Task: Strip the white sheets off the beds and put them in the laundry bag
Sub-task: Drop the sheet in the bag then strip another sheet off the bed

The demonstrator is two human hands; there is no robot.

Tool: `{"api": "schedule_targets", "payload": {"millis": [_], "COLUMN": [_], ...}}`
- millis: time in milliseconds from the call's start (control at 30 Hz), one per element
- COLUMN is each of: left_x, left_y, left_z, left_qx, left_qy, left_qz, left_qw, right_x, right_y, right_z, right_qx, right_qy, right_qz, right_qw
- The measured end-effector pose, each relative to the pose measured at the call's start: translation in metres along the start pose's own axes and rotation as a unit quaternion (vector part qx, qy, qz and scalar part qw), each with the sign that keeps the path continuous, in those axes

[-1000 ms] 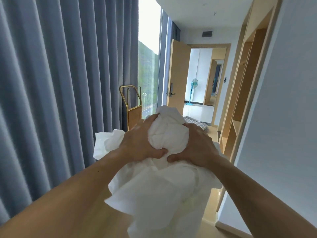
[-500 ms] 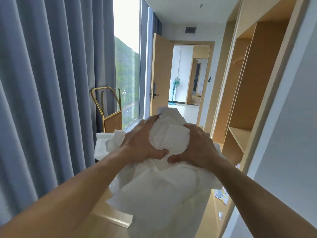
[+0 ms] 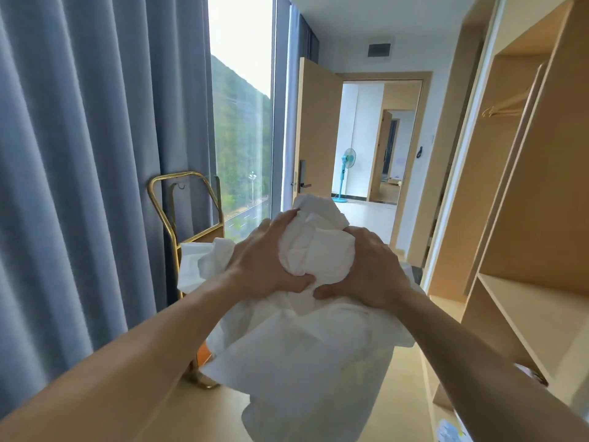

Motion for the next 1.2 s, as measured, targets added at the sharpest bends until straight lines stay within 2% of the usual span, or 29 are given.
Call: {"api": "schedule_targets", "payload": {"millis": [200,500,600,867,1200], "left_x": [0.098,0.283,0.346,0.483,0.671], "left_y": [-0.053,-0.13,-0.145,-0.173,-0.203], "left_z": [0.059,0.148,0.174,0.282,0.413], "left_qx": [-0.007,-0.041,-0.047,-0.066,-0.054], "left_qy": [-0.012,-0.023,-0.03,-0.061,-0.047], "left_qz": [-0.011,0.036,0.062,0.083,0.063], "left_qw": [1.0,0.998,0.997,0.993,0.995], "right_x": [0.096,0.262,0.311,0.414,0.585], "right_y": [0.063,0.154,0.188,0.302,0.465], "right_z": [0.055,0.122,0.135,0.174,0.217], "right_qx": [-0.017,-0.057,-0.067,-0.056,-0.016], "right_qy": [-0.015,0.002,0.027,0.027,-0.001], "right_qz": [0.002,0.039,0.056,0.097,0.093], "right_qw": [1.0,0.998,0.996,0.993,0.996]}}
Point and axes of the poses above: each hand's wrist, its own x-axis towards the middle knuckle, its own z-axis out of the palm, y = z × x, the point moved 5 cm from there along x, towards the middle knuckle, and after that the axes turned 3 degrees about y, right-handed, at the moved point
